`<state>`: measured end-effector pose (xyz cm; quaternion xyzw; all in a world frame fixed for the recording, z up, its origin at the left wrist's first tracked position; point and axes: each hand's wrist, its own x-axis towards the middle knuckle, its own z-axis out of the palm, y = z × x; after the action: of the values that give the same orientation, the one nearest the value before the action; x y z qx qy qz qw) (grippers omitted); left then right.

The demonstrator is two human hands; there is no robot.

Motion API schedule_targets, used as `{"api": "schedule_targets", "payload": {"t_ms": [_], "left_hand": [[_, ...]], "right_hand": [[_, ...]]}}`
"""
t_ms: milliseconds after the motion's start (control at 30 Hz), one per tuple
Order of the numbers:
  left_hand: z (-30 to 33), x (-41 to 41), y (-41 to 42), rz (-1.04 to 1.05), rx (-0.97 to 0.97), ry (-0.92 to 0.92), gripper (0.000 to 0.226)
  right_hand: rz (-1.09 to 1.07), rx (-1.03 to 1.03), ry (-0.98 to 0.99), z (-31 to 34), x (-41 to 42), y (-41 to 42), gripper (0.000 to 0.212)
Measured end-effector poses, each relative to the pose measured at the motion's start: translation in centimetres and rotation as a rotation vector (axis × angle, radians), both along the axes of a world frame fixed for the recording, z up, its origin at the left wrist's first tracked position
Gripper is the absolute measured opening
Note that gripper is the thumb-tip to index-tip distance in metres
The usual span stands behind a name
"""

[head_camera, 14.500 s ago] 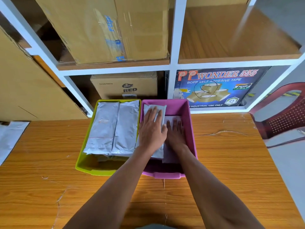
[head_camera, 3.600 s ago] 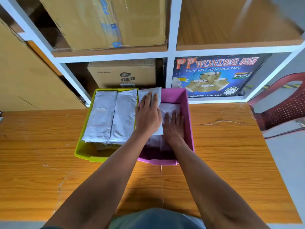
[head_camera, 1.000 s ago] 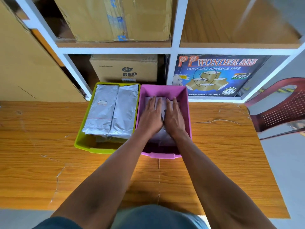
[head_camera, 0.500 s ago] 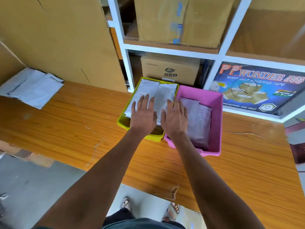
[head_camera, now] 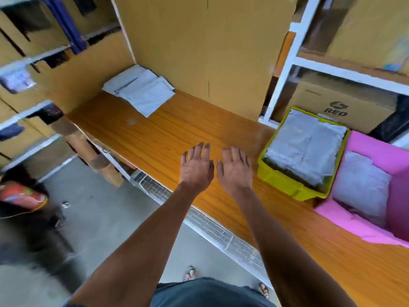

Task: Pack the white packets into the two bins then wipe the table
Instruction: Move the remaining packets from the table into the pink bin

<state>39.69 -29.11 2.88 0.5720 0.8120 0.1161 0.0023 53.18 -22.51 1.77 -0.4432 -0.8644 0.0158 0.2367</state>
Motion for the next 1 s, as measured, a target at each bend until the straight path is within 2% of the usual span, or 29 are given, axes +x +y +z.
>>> {"api": "schedule_targets", "payload": {"t_ms": [233, 400, 567, 700, 800, 933, 1000], "left_hand": [[-2.9, -10.5, -7.0, 0.153, -0.120, -0.091, 0.060], [-3.8, -15.9, -8.7, 0.269, -0.097, -0.151, 0.057], [-4.4, -20.9, -8.1, 0.321, -0.104, -0.181, 0.056], [-4.9, -26.2, -6.5, 0.345, -0.122, -0.169, 0.055], [-5.2, -30.0, -4.6, 0.357, -0.156, -0.158, 0.055], [-4.7, -34.5, -1.5, 0.348, -0.175, -0.130, 0.055], [-4.3, -36.1, -0.1, 0.340, -0.166, -0.121, 0.055]], "right_hand": [[0.140, -0.125, -0.091, -3.9, -10.1, -4.2, 0.027], [0.219, -0.164, -0.137, -4.3, -16.0, -4.2, 0.026], [0.287, -0.214, -0.152, -5.0, -22.5, -2.2, 0.027], [0.306, -0.202, -0.092, -6.1, -28.4, -0.2, 0.026], [0.277, -0.237, -0.045, -6.9, -32.3, 1.6, 0.037], [0.255, -0.262, -0.014, -7.1, -36.4, 4.6, 0.024], [0.232, -0.257, 0.025, -7.1, -37.9, 6.2, 0.025]]}}
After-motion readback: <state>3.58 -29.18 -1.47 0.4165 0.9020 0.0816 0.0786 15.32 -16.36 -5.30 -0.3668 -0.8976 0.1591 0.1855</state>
